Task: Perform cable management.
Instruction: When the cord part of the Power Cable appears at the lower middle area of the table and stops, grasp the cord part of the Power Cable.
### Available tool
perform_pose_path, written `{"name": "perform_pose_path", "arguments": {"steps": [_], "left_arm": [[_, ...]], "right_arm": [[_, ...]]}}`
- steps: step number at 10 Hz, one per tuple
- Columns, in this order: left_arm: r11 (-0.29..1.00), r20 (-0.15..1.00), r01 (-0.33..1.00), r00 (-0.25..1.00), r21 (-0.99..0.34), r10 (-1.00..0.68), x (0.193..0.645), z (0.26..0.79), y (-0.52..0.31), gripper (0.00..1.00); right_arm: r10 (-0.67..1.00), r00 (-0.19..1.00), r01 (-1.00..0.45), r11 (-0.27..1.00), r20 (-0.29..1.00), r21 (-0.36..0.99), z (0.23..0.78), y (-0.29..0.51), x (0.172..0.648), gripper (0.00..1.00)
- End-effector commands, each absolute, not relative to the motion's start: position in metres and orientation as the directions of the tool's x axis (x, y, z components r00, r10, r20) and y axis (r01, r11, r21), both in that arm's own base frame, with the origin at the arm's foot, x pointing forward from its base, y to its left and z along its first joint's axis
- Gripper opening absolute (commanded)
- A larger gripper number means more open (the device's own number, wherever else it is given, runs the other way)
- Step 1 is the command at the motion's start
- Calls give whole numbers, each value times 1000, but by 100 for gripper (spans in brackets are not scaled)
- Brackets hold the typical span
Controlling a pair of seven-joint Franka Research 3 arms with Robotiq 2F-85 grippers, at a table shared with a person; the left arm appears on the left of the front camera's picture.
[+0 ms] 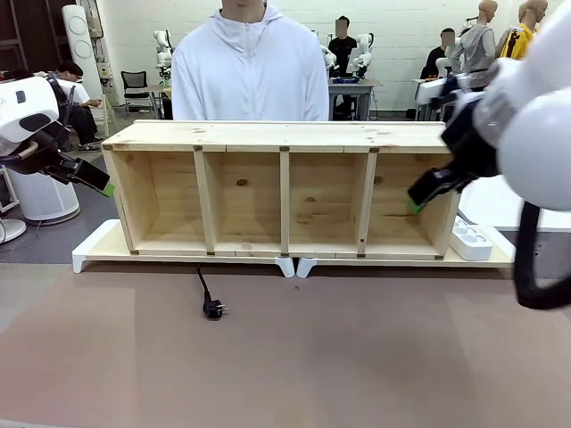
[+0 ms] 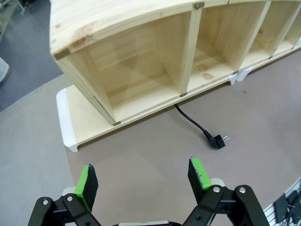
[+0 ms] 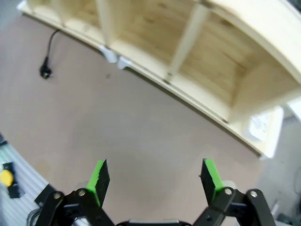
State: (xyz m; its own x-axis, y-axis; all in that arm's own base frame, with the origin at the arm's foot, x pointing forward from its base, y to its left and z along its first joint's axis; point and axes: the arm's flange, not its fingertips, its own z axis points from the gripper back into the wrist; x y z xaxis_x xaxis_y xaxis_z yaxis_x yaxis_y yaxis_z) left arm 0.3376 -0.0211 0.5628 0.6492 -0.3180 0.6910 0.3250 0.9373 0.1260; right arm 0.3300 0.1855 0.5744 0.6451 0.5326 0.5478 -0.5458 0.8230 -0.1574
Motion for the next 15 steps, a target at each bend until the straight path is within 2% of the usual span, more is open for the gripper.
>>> {"name": "perform_pose_path", "arguments": {"steps": [1,4,8,12,15], "left_arm": [[943,690,313,658,113,-301,338,562,-21,100],[943,690,313,658,113,-301,338,562,-21,100],[943,690,313,658,113,-301,338,562,-21,100],[943,690,313,658,113,-301,338,562,-21,100],[943,690,313,658,113,-301,338,562,-21,100]], "right_arm": [[632,602,-689,720,488,-82,578,217,368,100],[719,558,-793,609,414,11,559,269,395,100],[675,627,-754,650,389,88,524,335,433,100],[420,786,-509,856,454,87,498,391,464,100],[428,804,-480,877,414,26,473,432,471,100]]}}
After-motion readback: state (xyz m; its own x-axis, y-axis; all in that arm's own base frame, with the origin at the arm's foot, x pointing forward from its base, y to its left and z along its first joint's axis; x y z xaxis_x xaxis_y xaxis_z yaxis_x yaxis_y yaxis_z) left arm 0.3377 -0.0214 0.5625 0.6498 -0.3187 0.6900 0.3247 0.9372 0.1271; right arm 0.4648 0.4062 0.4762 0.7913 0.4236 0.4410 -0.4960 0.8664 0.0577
